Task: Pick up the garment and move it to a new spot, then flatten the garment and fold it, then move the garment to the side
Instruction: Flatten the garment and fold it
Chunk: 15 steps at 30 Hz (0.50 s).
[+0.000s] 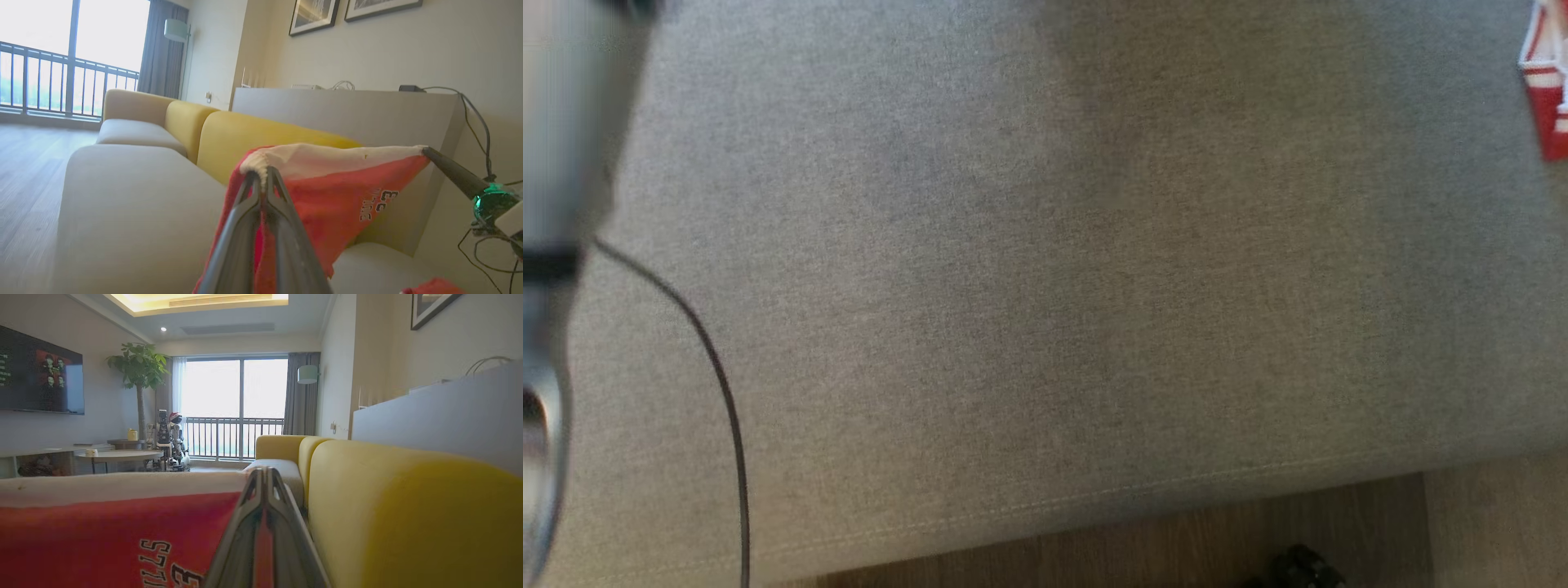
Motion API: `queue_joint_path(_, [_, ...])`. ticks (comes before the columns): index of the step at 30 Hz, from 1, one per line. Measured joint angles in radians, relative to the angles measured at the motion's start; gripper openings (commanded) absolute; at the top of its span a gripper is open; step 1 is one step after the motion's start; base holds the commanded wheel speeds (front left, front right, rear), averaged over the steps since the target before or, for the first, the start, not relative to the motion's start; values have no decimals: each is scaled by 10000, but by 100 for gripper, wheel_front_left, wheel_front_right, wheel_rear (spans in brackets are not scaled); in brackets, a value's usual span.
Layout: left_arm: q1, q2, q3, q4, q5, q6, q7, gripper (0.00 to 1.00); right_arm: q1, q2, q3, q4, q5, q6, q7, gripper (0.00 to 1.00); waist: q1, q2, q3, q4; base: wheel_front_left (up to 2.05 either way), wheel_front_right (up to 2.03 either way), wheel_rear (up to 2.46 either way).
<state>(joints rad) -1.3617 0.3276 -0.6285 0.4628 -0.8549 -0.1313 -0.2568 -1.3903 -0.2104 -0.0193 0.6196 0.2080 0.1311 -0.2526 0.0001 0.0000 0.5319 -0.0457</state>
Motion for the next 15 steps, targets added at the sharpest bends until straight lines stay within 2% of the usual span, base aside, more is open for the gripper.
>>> queue_joint_path(3, [1544, 420, -456, -625, 178, -2, 2, 0, 1360, 35, 476, -428, 395, 0, -29, 0, 2, 0, 38, 57, 0, 0, 0])
queue_joint_path(7, [3947, 754, -752, -1774, 433, -4, 2, 0, 4320, 35, 794, -1323, 869, 0, -29, 0, 0, 1, -310, 78, 0, 0, 0])
queue_joint_path(12, [6375, 1114, -1009, -3010, 907, -4, 2, 0, 7508, -167, 324, -2890, 1450, 0, 38, 0, 0, 1, -893, 111, 0, 0, 0])
queue_joint_path(15, [7923, 1398, -1037, -3275, 1323, -4, 4, 0, 9158, -115, 107, -3847, 1764, 0, 238, 0, -1, 1, -1306, 119, 0, 0, 0])
